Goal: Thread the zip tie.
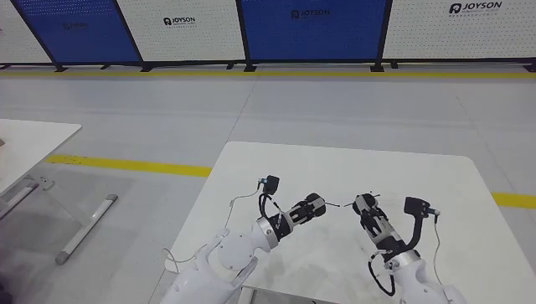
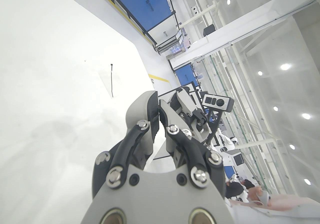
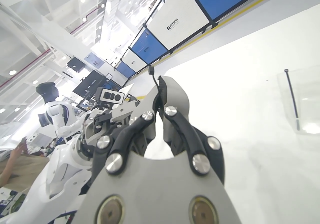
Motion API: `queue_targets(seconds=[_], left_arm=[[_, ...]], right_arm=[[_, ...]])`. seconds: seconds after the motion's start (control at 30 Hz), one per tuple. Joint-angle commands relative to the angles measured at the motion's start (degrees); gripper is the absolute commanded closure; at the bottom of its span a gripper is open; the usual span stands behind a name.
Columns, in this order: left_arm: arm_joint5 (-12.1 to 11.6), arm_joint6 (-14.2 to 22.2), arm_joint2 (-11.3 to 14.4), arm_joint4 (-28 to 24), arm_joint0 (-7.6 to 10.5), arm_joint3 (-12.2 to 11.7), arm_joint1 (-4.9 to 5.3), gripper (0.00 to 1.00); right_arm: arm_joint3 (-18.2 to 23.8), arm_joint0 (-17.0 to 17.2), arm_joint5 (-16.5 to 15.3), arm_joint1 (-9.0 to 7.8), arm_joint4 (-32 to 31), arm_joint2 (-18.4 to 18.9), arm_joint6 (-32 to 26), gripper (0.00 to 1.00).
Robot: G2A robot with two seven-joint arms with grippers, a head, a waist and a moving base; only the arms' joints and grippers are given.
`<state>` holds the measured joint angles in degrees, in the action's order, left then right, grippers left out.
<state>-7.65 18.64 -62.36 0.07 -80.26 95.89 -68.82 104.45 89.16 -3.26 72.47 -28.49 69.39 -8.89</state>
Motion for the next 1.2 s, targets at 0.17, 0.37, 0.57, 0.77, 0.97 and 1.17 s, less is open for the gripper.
queue_targets(seconds=[0.17, 0.37, 0.57, 0.77, 0.97, 1.17], left_arm=[[0.00, 0.00, 0.00, 0.00, 0.00, 0.00, 0.00, 1.00], [0.00, 0.00, 0.00, 0.00, 0.00, 0.00, 0.00, 1.00], [0.00, 0.00, 0.00, 0.00, 0.00, 0.00, 0.00, 1.00], [0.00, 0.00, 0.00, 0.00, 0.00, 0.00, 0.00, 1.00], [0.00, 0.00, 0.00, 0.00, 0.00, 0.00, 0.00, 1.00], [0.00, 0.00, 0.00, 0.00, 0.00, 0.00, 0.00, 1.00]], right_arm=[[-0.66, -0.81, 1.12, 0.12, -0.76, -0.44, -0.77, 1.00], [-0.99, -1.20, 1.08, 0.22, -0.63, -0.72, -1.00, 1.00], [-0.85, -1.07, 0.89, 0.24, -0.77, -0.42, -0.78, 1.00], [-1.32, -1.66, 1.10, 0.33, -1.03, -0.79, -1.36, 1.00], [-2.07, -2.46, 1.29, 0.46, -1.06, -1.26, -2.03, 1.00], [-2.16, -2.58, 1.40, 0.50, -1.38, -1.36, -2.30, 1.00]])
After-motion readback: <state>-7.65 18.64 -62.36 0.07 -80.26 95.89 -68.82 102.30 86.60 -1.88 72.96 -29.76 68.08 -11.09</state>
